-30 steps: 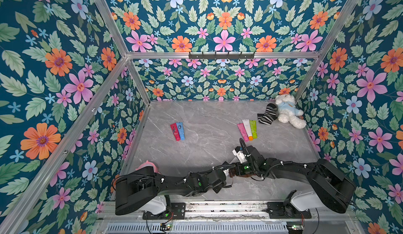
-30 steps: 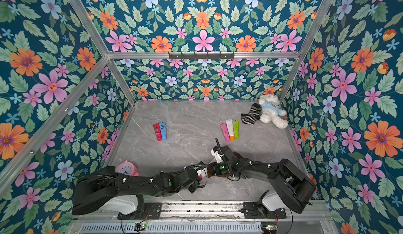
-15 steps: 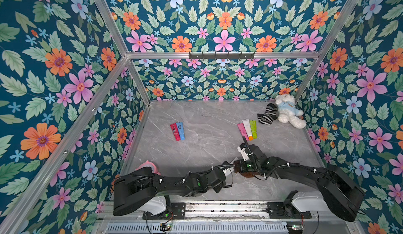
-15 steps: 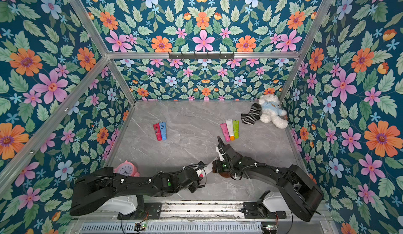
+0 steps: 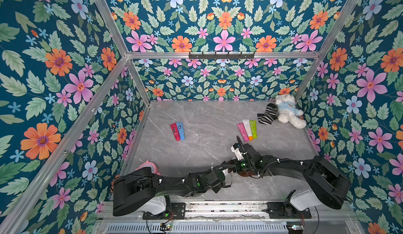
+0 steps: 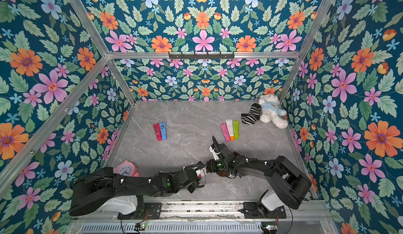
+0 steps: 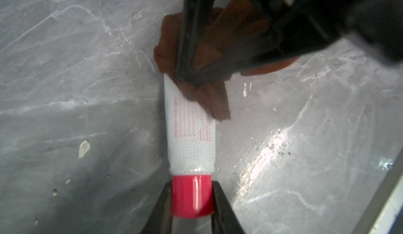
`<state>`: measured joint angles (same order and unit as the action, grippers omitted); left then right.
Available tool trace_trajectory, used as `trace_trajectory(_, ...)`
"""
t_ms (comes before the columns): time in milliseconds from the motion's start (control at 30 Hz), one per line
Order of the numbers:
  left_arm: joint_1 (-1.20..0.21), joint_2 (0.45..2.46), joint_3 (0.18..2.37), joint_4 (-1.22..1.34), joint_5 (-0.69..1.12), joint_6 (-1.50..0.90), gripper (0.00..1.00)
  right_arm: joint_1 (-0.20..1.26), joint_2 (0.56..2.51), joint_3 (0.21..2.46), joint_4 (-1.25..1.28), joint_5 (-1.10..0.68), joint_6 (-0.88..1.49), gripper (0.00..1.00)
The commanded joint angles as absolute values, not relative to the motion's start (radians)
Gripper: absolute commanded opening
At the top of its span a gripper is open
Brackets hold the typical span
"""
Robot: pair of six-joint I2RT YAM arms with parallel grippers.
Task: Wipe the surface of the toothpaste tube
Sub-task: Wipe the dirt from the toothpaste tube.
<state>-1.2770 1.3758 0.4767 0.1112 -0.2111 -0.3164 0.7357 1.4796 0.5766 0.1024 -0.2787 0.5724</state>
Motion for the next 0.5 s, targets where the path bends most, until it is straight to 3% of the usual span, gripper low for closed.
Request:
trace_trajectory(0,-1.280,1.372,0.482,0.153,-0.215,-0.318,0.00,0.678,1.464,0.553,-0.034,-0.143,0.550,0.00)
trace_trajectory(133,-1.280,1.370,0.482,0.151,-0.216,-0.321,0.00,0.648,1.448,0.556,-0.084,-0.111,0.520,0.00)
trace_trajectory(467,-1.279,1.366,0.480,0.155,-0.219,-0.318,0.00,0.814,1.425,0.601,0.093,-0.383,0.566,0.00)
